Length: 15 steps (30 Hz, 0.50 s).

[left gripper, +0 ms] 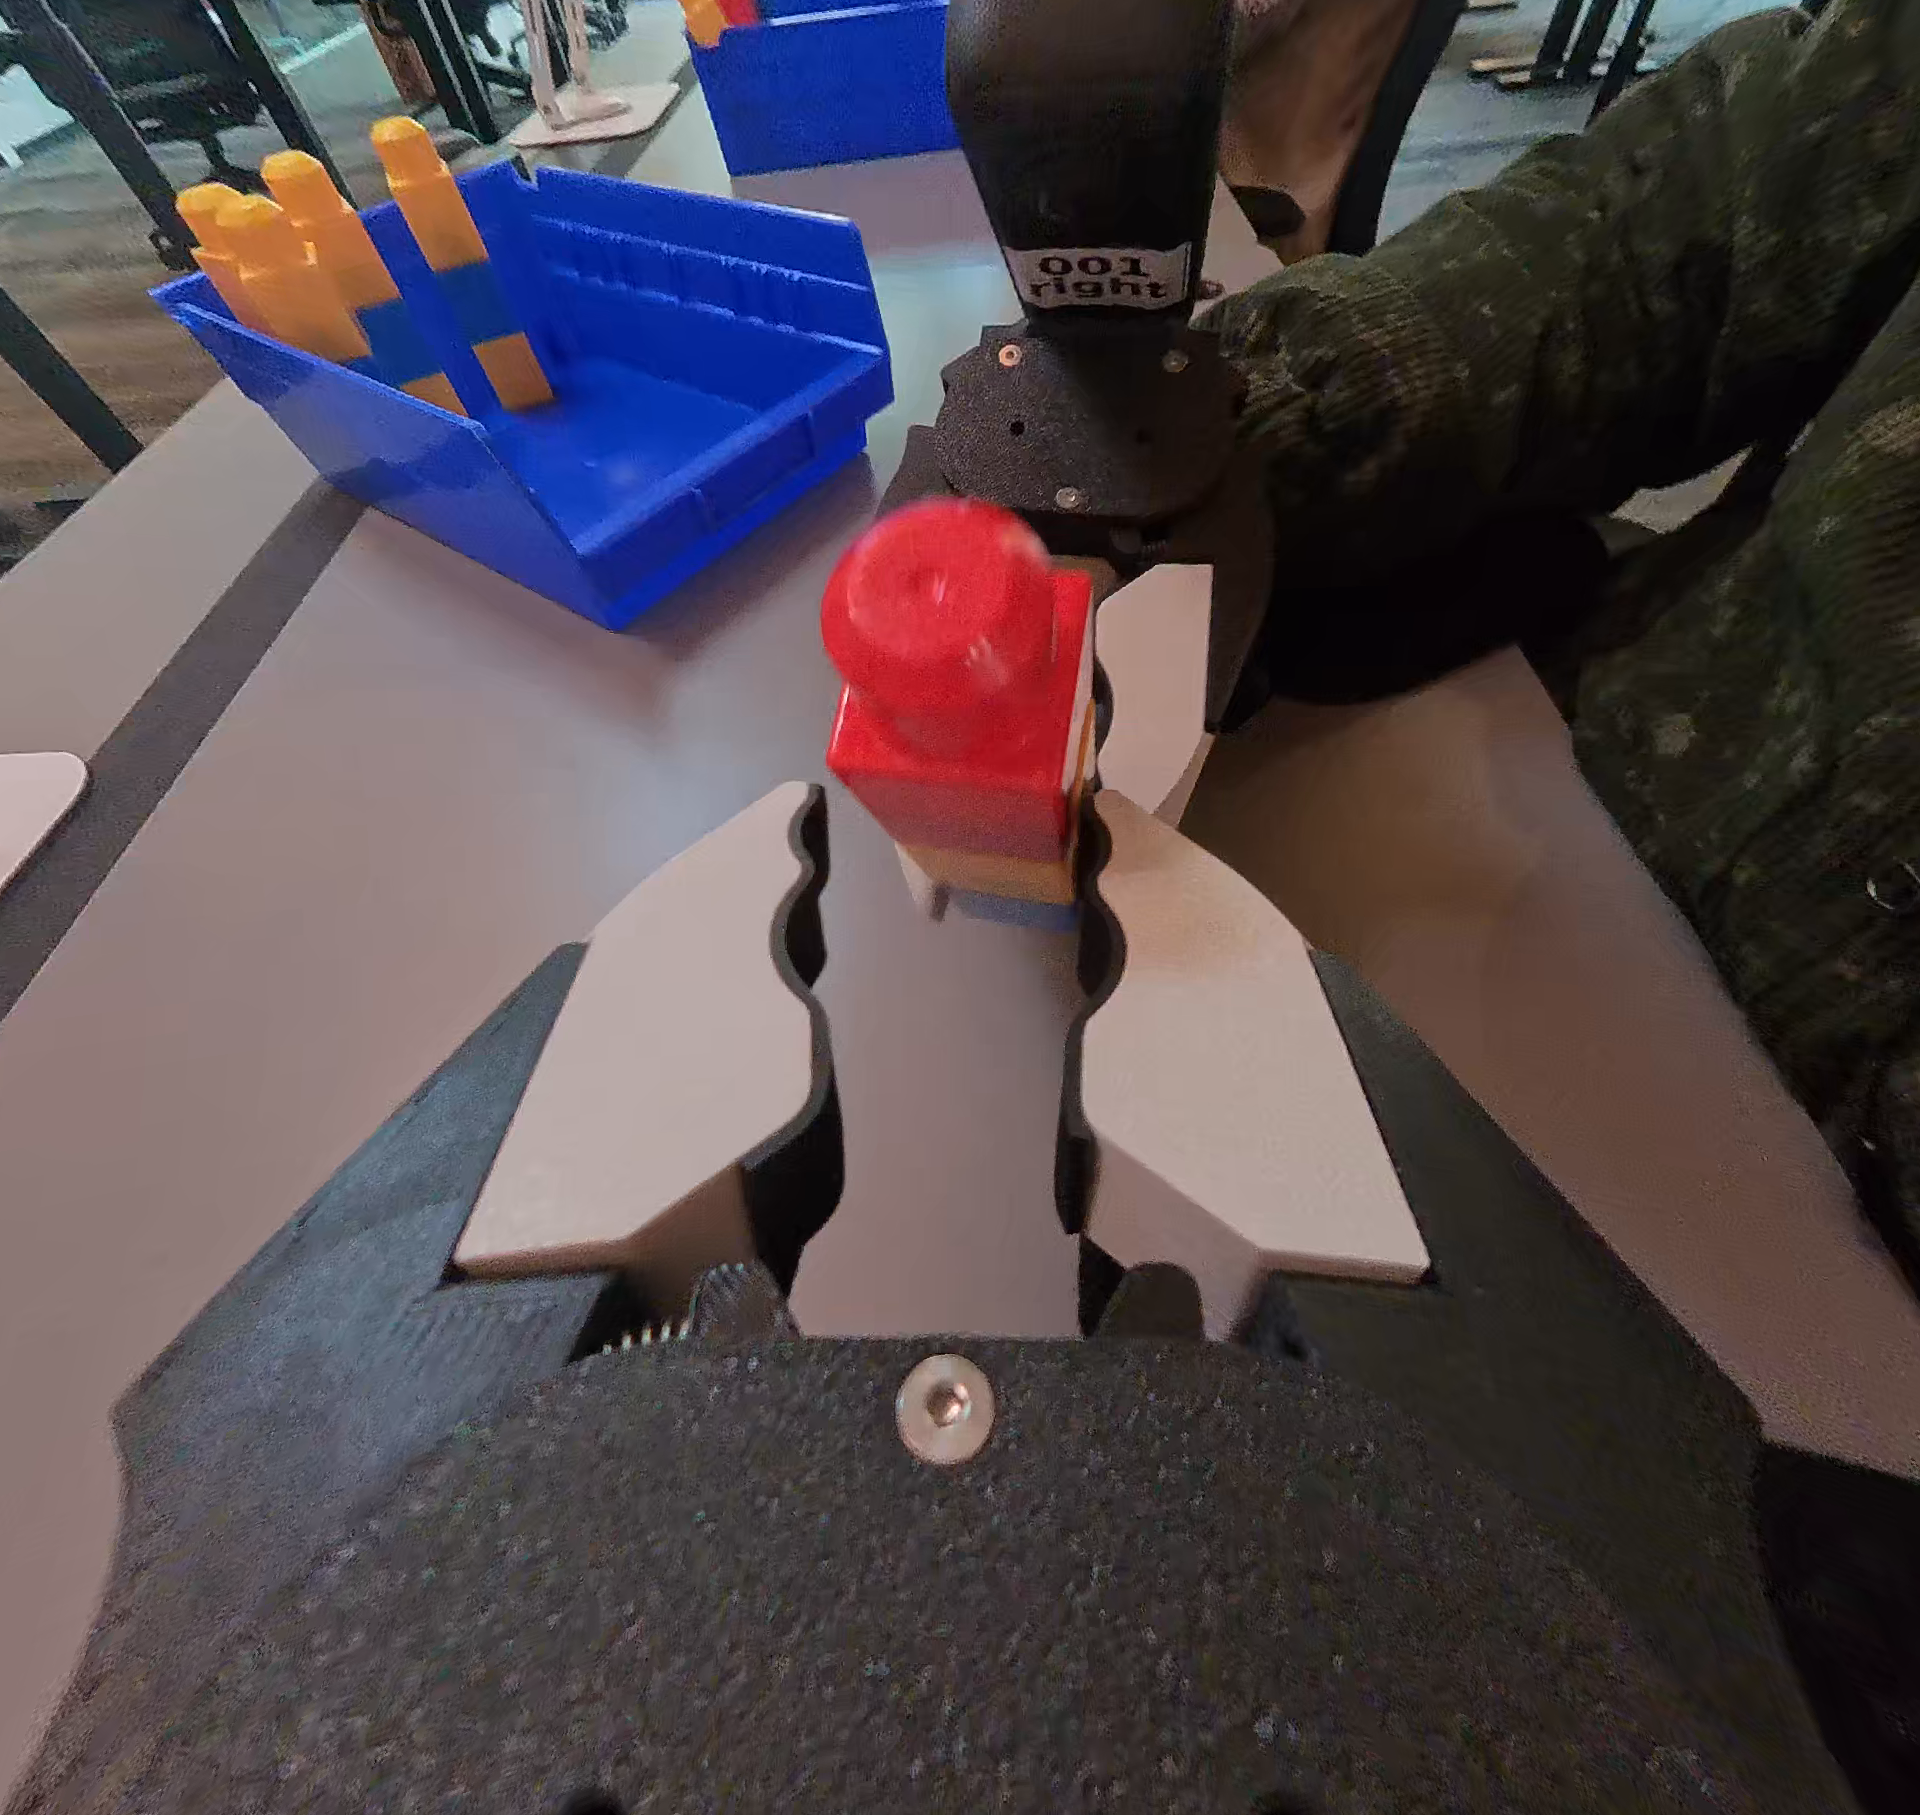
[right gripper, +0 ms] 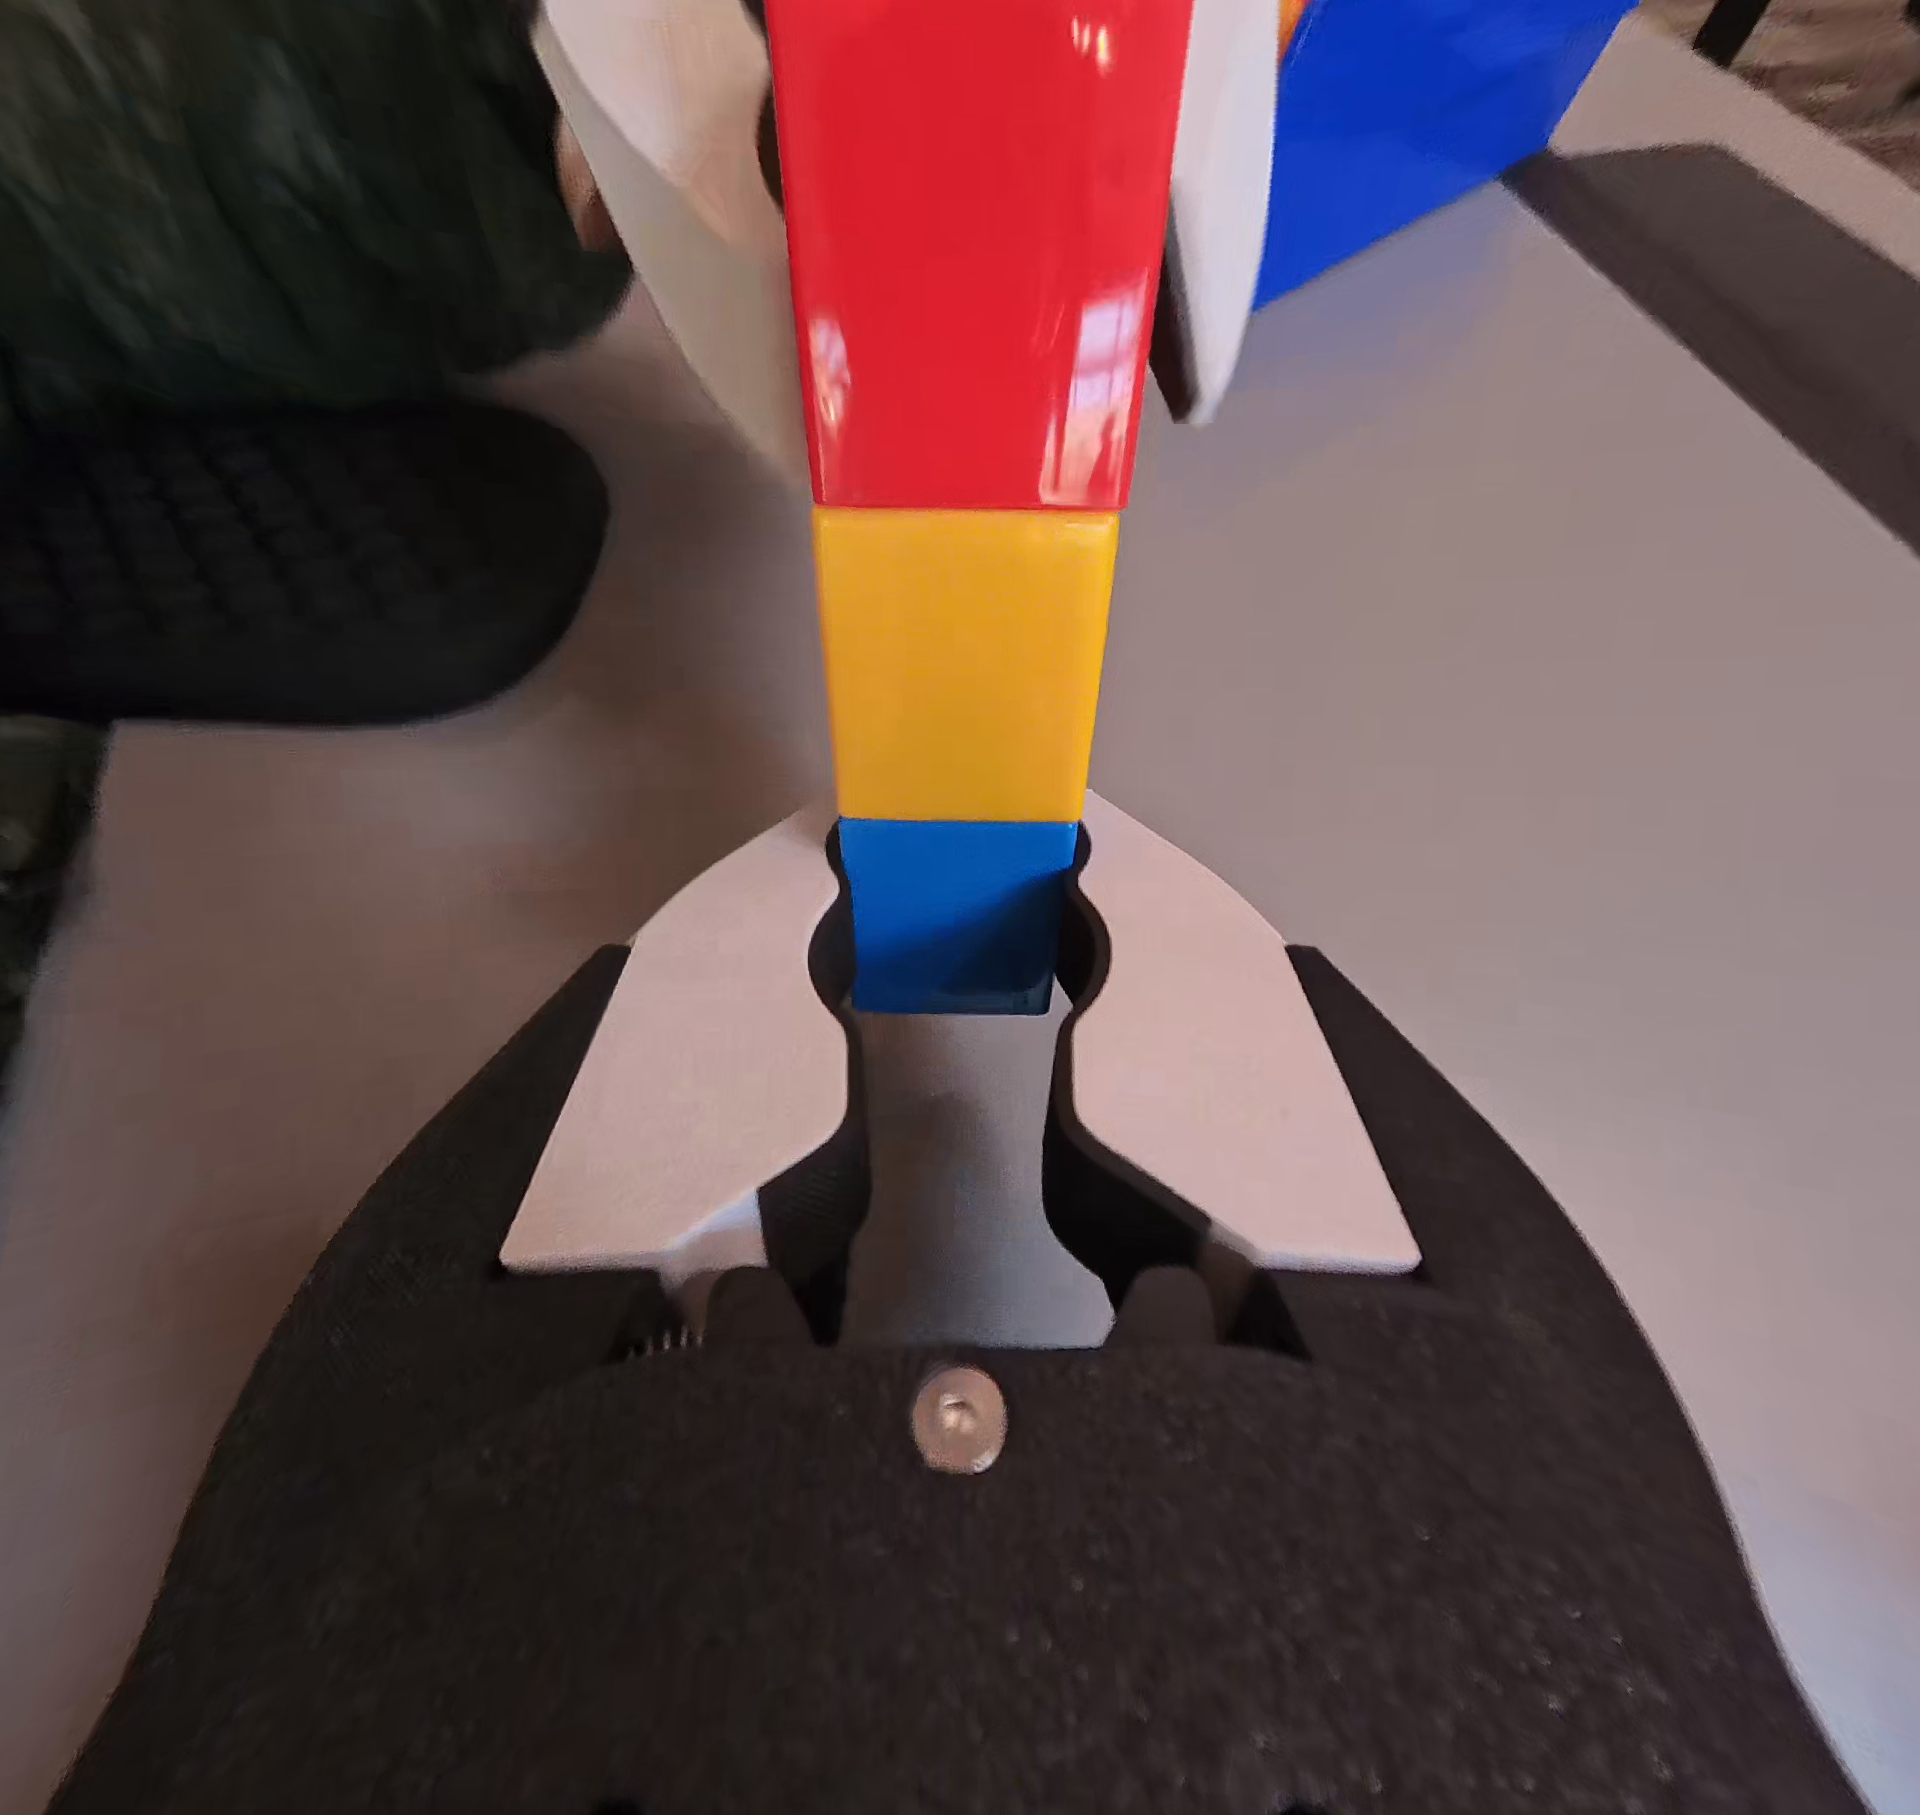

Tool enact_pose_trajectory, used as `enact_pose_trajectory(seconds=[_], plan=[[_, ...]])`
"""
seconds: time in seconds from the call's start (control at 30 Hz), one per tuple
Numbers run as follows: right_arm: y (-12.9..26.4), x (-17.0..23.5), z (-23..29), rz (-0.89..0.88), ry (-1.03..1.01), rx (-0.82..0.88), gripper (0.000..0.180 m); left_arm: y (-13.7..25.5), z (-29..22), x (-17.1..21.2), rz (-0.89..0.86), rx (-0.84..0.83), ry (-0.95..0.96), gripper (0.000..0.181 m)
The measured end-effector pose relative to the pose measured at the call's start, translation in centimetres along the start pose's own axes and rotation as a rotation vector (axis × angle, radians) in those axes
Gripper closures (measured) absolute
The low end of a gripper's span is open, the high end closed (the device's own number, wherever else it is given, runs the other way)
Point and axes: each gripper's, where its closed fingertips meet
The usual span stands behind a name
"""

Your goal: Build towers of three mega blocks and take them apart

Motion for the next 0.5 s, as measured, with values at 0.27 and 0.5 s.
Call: enact_pose_trajectory(seconds=[0.27,0.5], plan=[[0.4,-1.9,0.8,-0.120,-0.071,-0.053,0.144,-2.6,-1.4,-0.1,-0.098,0.061,0.053,0.143],[0.4,-1.6,0.4,-0.120,-0.122,-0.062,0.133,-1.8,-0.8,0.5,-0.037,0.041,0.086,0.143]])
Point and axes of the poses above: each gripper's, where its closed fingertips meet, y back along the fingers, x out of its underside, z = x × y across the jaws, and after that the axes turned 12 degrees about -z, right-handed
